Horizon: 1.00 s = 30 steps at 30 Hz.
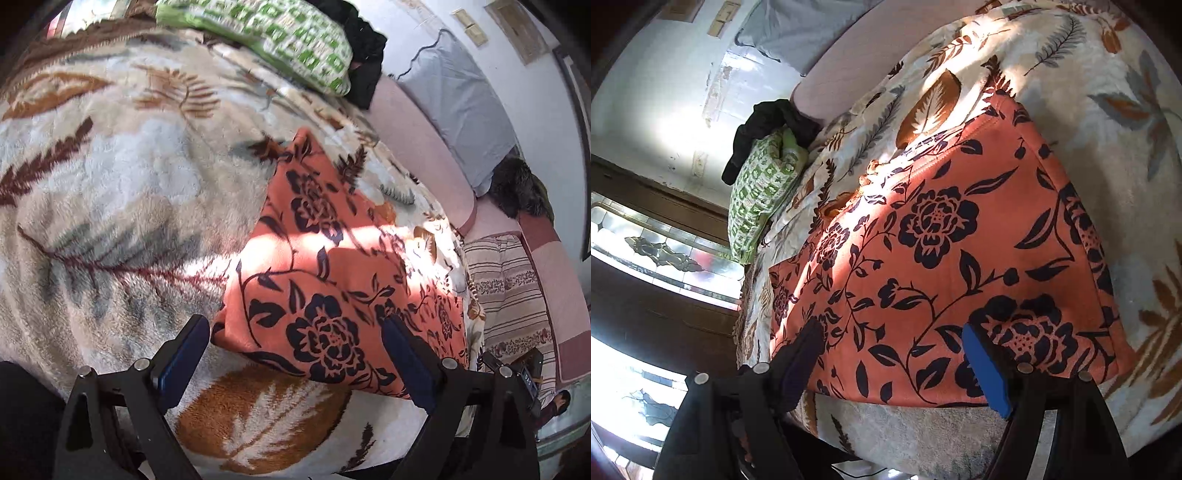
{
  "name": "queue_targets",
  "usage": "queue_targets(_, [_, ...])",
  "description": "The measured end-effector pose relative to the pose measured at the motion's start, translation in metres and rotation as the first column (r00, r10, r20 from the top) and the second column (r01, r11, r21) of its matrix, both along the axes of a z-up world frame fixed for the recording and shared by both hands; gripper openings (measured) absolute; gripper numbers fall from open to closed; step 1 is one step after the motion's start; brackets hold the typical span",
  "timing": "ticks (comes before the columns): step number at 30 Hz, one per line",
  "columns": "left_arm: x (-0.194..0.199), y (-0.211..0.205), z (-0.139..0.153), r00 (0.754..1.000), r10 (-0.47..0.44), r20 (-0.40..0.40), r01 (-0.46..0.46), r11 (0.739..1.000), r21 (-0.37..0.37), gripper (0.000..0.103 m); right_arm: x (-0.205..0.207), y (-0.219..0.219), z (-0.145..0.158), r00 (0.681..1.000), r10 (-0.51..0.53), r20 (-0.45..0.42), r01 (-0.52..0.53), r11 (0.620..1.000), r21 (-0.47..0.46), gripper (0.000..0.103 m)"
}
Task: Fold small clothes
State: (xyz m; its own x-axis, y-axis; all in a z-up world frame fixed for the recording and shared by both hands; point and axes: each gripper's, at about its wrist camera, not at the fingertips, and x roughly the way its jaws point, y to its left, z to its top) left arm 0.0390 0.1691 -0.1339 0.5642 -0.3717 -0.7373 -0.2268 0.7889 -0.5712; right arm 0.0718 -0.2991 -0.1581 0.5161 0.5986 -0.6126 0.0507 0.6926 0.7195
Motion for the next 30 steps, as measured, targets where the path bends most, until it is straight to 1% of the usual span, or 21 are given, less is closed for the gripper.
queue_targets(1, [0.004,0.000,-0.011,0.998,-0.001,-0.059,0.001,1.000,-0.006,0.047,0.002,-0.002,-0.006,1.000,-0.008,-0.026,0.008,1.000,-0.004,0.080])
queue_targets(2, [0.005,0.001,-0.016,0.995,0.012,-0.099,-0.007,0.999,0.054,0.019,0.002,-0.008,-0.014,0.998,-0.026,-0.062,0.026,1.000,-0.008,0.080])
queue_targets(3, [0.005,0.003,-0.017,0.995,-0.005,-0.095,0.010,0.999,0.048,0.014,0.004,-0.009,-0.022,0.997,-0.024,-0.080,0.024,1.000,0.003,0.080])
queue_targets(5, [0.000,0.005,-0.008,0.997,0.008,-0.079,-0.005,0.999,0.042,0.013,0.003,-0.012,-0.029,0.996,-0.022,-0.082,0.025,0.999,0.028,0.080])
queue_targets(7, [-0.005,-0.005,0.016,1.000,-0.020,-0.004,0.020,0.989,0.143,0.013,0.002,-0.013,-0.030,0.997,-0.014,-0.074,0.017,0.999,0.033,0.080])
queue_targets(8, [-0.005,-0.013,0.021,0.999,-0.049,0.006,0.047,0.978,0.205,0.013,0.002,-0.013,-0.031,0.997,-0.010,-0.076,0.013,0.999,0.033,0.080])
queue_targets(9, [0.000,-0.019,0.015,0.997,-0.074,-0.024,0.077,0.968,0.238,0.014,0.003,-0.013,-0.032,0.997,-0.006,-0.075,0.008,0.999,0.032,0.080])
queue_targets(10, [0.007,-0.021,0.001,0.991,-0.093,-0.096,0.113,0.966,0.234,0.019,0.003,-0.013,-0.032,0.997,0.001,-0.073,0.001,1.000,0.029,0.080])
queue_targets(11, [0.011,-0.016,-0.012,0.987,-0.092,-0.134,0.119,0.970,0.213,0.019,0.003,-0.013,-0.033,0.997,0.007,-0.073,-0.005,1.000,0.027,0.080])
queue_targets(12, [0.010,-0.011,-0.010,0.990,-0.086,-0.109,0.106,0.976,0.190,0.020,0.003,-0.013,-0.033,0.997,0.012,-0.072,-0.010,1.000,0.028,0.080])
queue_targets(14, [0.012,-0.006,0.006,0.992,-0.075,-0.102,0.093,0.978,0.187,0.032,0.003,-0.014,-0.034,0.998,0.025,-0.066,-0.023,0.999,0.038,0.081])
queue_targets(15, [0.014,-0.004,0.020,0.996,-0.066,-0.061,0.078,0.973,0.217,0.043,0.003,-0.014,-0.034,0.998,0.031,-0.063,-0.029,0.999,0.043,0.081])
queue_targets(16, [0.020,-0.003,0.035,0.998,-0.070,-0.008,0.069,0.965,0.252,0.062,0.003,-0.015,-0.034,0.998,0.036,-0.060,-0.033,0.998,0.050,0.081])
queue_targets(18, [0.042,0.001,0.055,0.992,-0.089,0.093,0.058,0.954,0.296,0.089,0.003,-0.017,-0.035,0.998,0.043,-0.055,-0.039,0.997,0.061,0.081])
queue_targets(19, [0.060,0.003,0.058,0.986,-0.111,0.124,0.070,0.954,0.293,0.090,0.002,-0.018,-0.036,0.998,0.045,-0.052,-0.042,0.997,0.066,0.081])
queue_targets(21, [0.108,0.009,0.045,0.987,-0.140,0.080,0.115,0.959,0.260,0.090,0.001,-0.019,-0.037,0.998,0.043,-0.045,-0.039,0.996,0.081,0.082])
queue_targets(23, [0.152,0.014,0.026,0.992,-0.123,0.011,0.116,0.964,0.239,0.075,-0.002,-0.022,-0.039,0.999,0.042,-0.034,-0.039,0.995,0.093,0.082])
queue_targets(25, [0.186,0.014,0.011,0.990,-0.134,-0.049,0.141,0.962,0.233,0.033,-0.003,-0.024,-0.040,0.999,0.045,-0.025,-0.042,0.994,0.103,0.082])
queue_targets(26, [0.199,0.013,0.002,0.986,-0.134,-0.098,0.154,0.960,0.234,0.022,-0.004,-0.025,-0.040,0.999,0.047,-0.024,-0.044,0.993,0.110,0.082])
queue_targets(27, [0.208,0.012,-0.007,0.980,-0.140,-0.143,0.171,0.957,0.234,0.016,-0.004,-0.026,-0.041,0.999,0.047,-0.023,-0.044,0.992,0.117,0.082])
queue_targets(30, [0.221,0.014,-0.012,0.978,-0.147,-0.145,0.181,0.951,0.253,0.016,-0.003,-0.028,-0.042,0.998,0.047,-0.032,-0.043,0.990,0.134,0.081])
